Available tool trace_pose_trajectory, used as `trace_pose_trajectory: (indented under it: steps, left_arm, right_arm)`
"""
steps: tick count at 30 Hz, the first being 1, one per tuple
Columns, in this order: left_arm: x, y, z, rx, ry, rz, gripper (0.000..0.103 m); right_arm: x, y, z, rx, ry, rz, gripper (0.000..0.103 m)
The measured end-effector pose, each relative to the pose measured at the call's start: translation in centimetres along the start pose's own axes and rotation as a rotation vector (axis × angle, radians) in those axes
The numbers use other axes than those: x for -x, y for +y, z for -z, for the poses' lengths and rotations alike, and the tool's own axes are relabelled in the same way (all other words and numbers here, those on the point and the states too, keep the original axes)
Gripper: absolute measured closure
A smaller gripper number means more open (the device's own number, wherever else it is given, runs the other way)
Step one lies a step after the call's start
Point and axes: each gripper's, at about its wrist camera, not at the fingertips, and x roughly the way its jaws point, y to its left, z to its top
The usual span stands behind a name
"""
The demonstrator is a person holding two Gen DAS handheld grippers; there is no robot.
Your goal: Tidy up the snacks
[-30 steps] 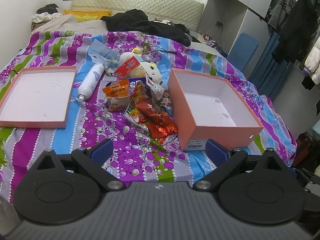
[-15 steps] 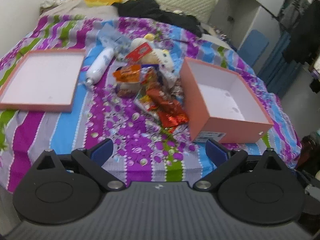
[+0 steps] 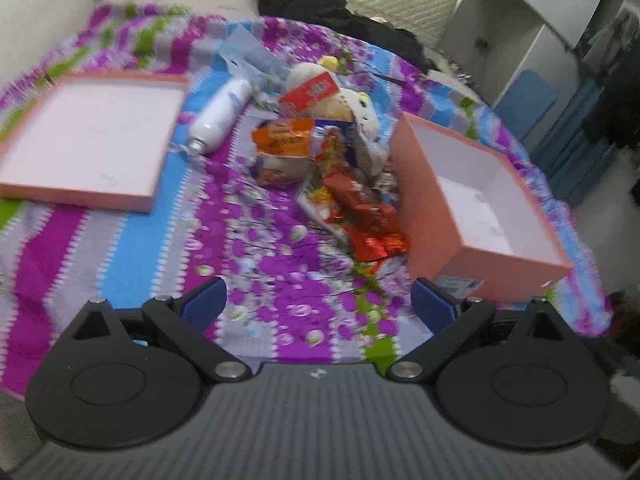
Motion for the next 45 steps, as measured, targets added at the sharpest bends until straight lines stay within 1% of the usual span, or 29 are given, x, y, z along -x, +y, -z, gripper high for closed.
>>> trace_pose_trajectory:
  steps: [1,3,5,6,8,11,13,18,20,21,23,24,26,30,31,32,34,38,41,44,45]
  left_arm:
    - [-0.4,0.5,-0.3,0.021,0.001,0.024,0.003]
    - [-1.5,1.6,-1.0,0.062,0.002,0.06,0.003]
    - [-2.5,2.4,-1.7,0.078,-0.004,0.072,0.004]
    - [-3.2,2.9,-2.3,0.078,-0.01,0.074,0.004]
    - [-4.3,3.4,-3.1,0.076,-0.019,0.08,0.004]
    - [-6.5,4.2,-4.3,0.062,-0.016,0.119,0.005]
    - [-8.3,4.6,-5.0,0.049,-0.015,0.128,0.008]
    - [-13.0,5.9,-6.3,0.065,0.008,0.183,0.018]
    - [-14.7,6.3,-6.7,0.074,0.013,0.193,0.024]
    - [-15.6,6.6,-6.8,0.085,0.017,0.2,0.026]
    - [-17.2,7.1,-7.1,0.111,0.028,0.214,0.035]
    - [-18.2,7.5,-7.3,0.131,0.035,0.22,0.037]
    - [-19.8,7.9,-7.6,0.157,0.045,0.23,0.046]
    - [-22.7,8.7,-8.4,0.215,0.071,0.27,0.055]
    - [-23.5,8.8,-8.7,0.22,0.083,0.29,0.063]
    - [-24.1,8.8,-9.0,0.221,0.091,0.303,0.068]
    - [-25.1,8.8,-9.6,0.209,0.096,0.302,0.07]
    - [-27.4,8.9,-10.7,0.189,0.118,0.308,0.082]
    - [-29.0,9.1,-11.4,0.192,0.144,0.323,0.089]
    - [-30.6,9.1,-11.8,0.203,0.173,0.332,0.09]
    - [-31.1,9.1,-11.8,0.206,0.185,0.344,0.09]
  right_arm:
    - [-0.7,0.3,-0.1,0.019,-0.001,0.0,0.027]
    - [-1.9,0.9,-0.2,0.058,-0.014,0.008,0.027]
    - [-3.3,1.3,-0.4,0.106,-0.028,0.026,0.029]
    - [-4.2,1.6,-0.6,0.13,-0.034,0.031,0.032]
    - [-5.8,1.7,-1.0,0.164,-0.035,0.041,0.046]
    - [-7.9,1.5,-1.6,0.197,-0.035,0.029,0.055]
    - [-9.5,1.8,-2.0,0.238,-0.045,0.04,0.059]
    - [-13.1,2.2,-2.6,0.34,-0.074,0.059,0.059]
    - [-14.6,2.3,-2.6,0.381,-0.072,0.063,0.059]
    - [-15.3,2.2,-2.7,0.391,-0.066,0.063,0.059]
    - [-16.7,2.2,-2.8,0.406,-0.048,0.065,0.059]
    - [-17.3,2.2,-2.9,0.42,-0.042,0.06,0.059]
    - [-18.5,2.4,-3.1,0.444,-0.031,0.056,0.059]
    - [-20.7,2.3,-3.7,0.457,-0.019,0.07,0.059]
    - [-21.2,2.2,-3.9,0.452,-0.018,0.071,0.059]
    - [-21.7,2.2,-4.1,0.447,-0.012,0.07,0.059]
    - [-22.6,2.2,-4.4,0.447,0.001,0.062,0.059]
    - [-24.3,2.7,-4.5,0.469,0.012,0.065,0.059]
    - [-25.3,2.8,-4.4,0.474,0.024,0.058,0.059]
    - [-26.1,2.9,-4.3,0.477,0.044,0.047,0.059]
    - [-26.5,2.9,-4.3,0.472,0.066,0.04,0.06]
